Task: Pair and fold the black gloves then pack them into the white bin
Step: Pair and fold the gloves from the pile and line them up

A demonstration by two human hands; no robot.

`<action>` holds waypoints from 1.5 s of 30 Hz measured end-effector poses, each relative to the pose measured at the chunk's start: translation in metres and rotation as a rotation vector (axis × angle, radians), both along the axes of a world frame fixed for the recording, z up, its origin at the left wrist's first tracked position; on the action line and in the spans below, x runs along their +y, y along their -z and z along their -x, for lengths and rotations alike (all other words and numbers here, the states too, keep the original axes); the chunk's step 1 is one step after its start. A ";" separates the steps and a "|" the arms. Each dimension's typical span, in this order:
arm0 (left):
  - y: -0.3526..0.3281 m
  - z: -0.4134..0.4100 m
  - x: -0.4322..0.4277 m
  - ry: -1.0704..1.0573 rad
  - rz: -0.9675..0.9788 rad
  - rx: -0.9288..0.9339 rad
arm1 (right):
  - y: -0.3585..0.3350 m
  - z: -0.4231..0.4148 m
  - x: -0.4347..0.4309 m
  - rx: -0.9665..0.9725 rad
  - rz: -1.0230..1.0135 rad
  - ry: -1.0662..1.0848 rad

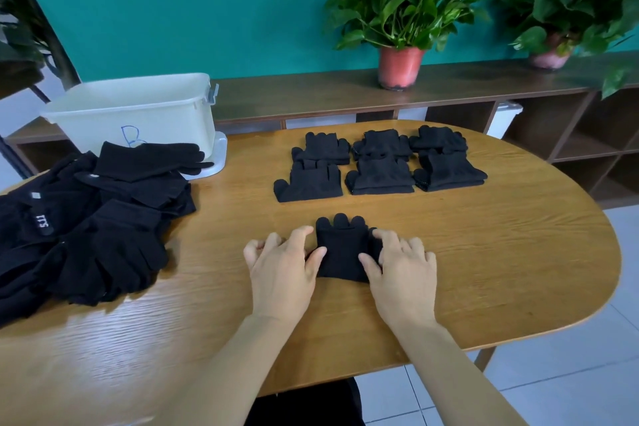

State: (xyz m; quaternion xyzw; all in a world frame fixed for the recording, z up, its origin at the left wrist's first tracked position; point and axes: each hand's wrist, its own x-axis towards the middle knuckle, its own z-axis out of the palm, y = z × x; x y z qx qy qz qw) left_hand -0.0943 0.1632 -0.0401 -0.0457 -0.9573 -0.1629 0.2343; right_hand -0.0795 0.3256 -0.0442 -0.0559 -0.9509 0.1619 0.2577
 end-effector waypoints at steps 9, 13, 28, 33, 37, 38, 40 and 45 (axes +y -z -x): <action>0.002 -0.011 -0.025 0.157 0.008 0.064 | -0.012 -0.017 0.022 0.034 -0.111 0.037; -0.009 -0.019 -0.024 0.547 0.176 -0.171 | -0.011 -0.021 0.010 -0.106 -0.354 -0.391; 0.005 0.034 -0.027 0.635 0.248 0.033 | -0.033 0.016 0.034 -0.315 -0.136 -0.635; 0.004 0.043 -0.025 0.659 0.251 0.104 | -0.030 0.013 0.031 -0.239 -0.282 -0.591; -0.004 0.042 -0.024 0.672 0.259 0.126 | -0.022 0.015 0.023 -0.141 -0.262 -0.518; -0.006 0.041 -0.025 0.666 0.281 0.134 | -0.022 0.017 0.023 -0.146 -0.265 -0.518; -0.009 0.039 -0.028 0.640 0.318 0.149 | -0.035 0.018 0.019 -0.198 -0.268 -0.513; -0.046 0.053 -0.035 0.535 0.281 0.084 | -0.089 0.044 0.011 -0.387 -0.196 -0.511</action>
